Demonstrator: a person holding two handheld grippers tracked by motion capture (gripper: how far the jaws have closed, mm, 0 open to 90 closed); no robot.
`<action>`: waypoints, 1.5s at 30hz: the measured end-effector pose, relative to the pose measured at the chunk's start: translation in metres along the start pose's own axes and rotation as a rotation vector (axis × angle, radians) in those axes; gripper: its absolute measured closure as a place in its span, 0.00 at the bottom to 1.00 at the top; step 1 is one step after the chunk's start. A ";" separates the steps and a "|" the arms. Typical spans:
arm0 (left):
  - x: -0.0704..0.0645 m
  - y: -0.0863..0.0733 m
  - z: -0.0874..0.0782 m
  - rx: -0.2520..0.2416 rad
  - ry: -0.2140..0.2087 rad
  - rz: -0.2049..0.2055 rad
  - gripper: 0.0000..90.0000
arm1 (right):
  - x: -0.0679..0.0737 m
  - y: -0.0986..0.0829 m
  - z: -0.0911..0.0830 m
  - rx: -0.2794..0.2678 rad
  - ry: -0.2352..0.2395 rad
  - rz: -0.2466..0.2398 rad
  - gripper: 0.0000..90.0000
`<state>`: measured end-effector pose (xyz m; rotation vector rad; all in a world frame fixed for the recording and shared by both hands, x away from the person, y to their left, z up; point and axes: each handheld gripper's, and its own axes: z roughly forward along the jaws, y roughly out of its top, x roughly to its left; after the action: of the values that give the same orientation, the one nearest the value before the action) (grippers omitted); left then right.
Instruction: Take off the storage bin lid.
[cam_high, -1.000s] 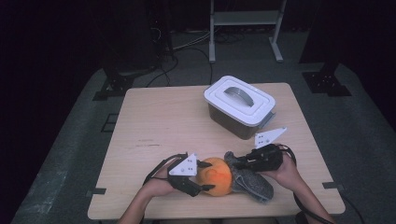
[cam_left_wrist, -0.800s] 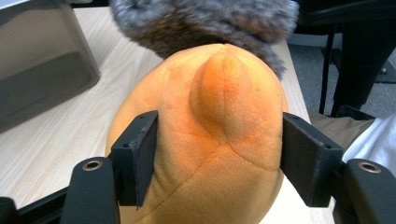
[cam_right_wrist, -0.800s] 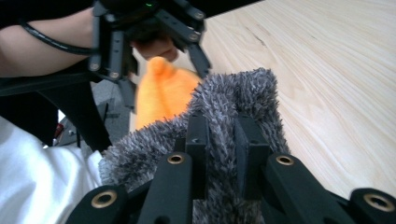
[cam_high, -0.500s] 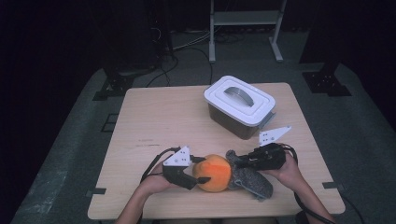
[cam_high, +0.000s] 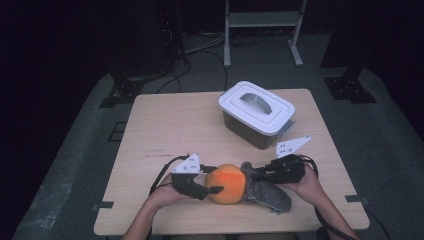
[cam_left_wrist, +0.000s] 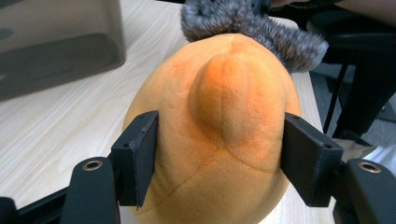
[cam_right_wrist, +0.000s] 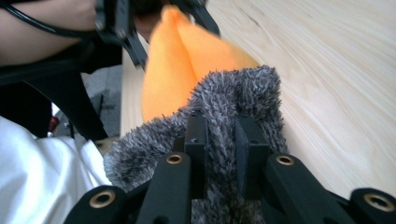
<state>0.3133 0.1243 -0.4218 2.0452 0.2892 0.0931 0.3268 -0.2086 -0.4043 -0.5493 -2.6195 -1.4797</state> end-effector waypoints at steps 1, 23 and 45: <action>0.001 0.000 -0.001 -0.001 0.000 -0.013 0.37 | 0.000 0.000 -0.003 -0.016 -0.009 0.002 0.85; -0.008 0.019 0.001 -0.027 -0.002 -0.064 0.48 | 0.016 0.019 0.007 -0.057 -0.030 -0.084 0.86; -0.003 0.006 0.009 -0.028 -0.038 -0.035 0.20 | 0.021 0.016 0.014 0.000 -0.060 -0.111 0.85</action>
<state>0.3130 0.1130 -0.4208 2.0114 0.2988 0.0364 0.3145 -0.1835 -0.3937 -0.4627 -2.7369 -1.5164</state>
